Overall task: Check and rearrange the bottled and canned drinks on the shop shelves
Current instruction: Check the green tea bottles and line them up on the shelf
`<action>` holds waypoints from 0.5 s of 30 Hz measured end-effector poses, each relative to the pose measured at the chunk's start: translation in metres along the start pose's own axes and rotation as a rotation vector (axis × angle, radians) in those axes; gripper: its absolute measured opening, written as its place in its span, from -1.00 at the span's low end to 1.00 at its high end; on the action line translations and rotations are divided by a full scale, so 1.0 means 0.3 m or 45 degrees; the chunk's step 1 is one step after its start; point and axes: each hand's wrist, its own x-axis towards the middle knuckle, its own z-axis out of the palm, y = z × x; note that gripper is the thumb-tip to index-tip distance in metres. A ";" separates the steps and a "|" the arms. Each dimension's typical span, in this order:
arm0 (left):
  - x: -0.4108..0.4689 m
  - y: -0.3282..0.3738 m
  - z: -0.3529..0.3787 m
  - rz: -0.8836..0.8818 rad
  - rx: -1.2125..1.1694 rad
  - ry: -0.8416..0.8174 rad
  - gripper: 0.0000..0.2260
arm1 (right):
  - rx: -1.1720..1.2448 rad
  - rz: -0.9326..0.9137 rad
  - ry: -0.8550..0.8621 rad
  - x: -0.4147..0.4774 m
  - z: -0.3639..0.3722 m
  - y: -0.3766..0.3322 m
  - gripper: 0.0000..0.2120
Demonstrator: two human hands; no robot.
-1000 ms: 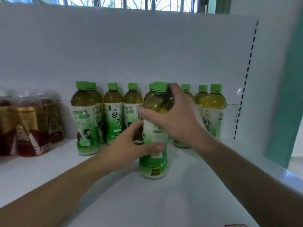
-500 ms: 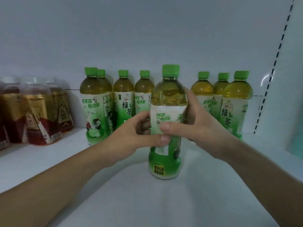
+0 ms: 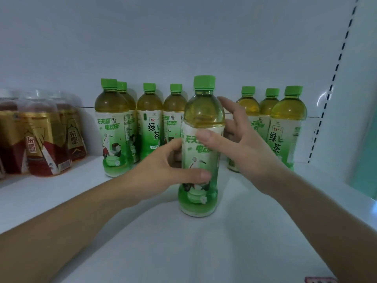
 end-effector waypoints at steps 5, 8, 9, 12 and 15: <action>-0.001 -0.018 0.005 0.007 0.152 0.120 -0.27 | -0.118 -0.085 0.151 -0.005 0.035 -0.007 -0.35; 0.007 -0.022 0.000 0.019 0.115 0.164 -0.27 | -0.194 -0.066 0.179 -0.005 0.029 -0.006 -0.21; 0.009 -0.022 -0.001 0.011 0.043 0.108 -0.31 | -0.122 -0.035 0.132 -0.004 0.021 -0.008 -0.25; 0.000 -0.016 0.002 0.028 -0.114 -0.050 -0.42 | -0.004 0.004 0.041 -0.007 0.002 -0.007 -0.43; -0.002 -0.016 0.033 0.054 0.068 -0.010 -0.34 | -0.168 -0.081 0.185 -0.004 0.010 -0.004 -0.38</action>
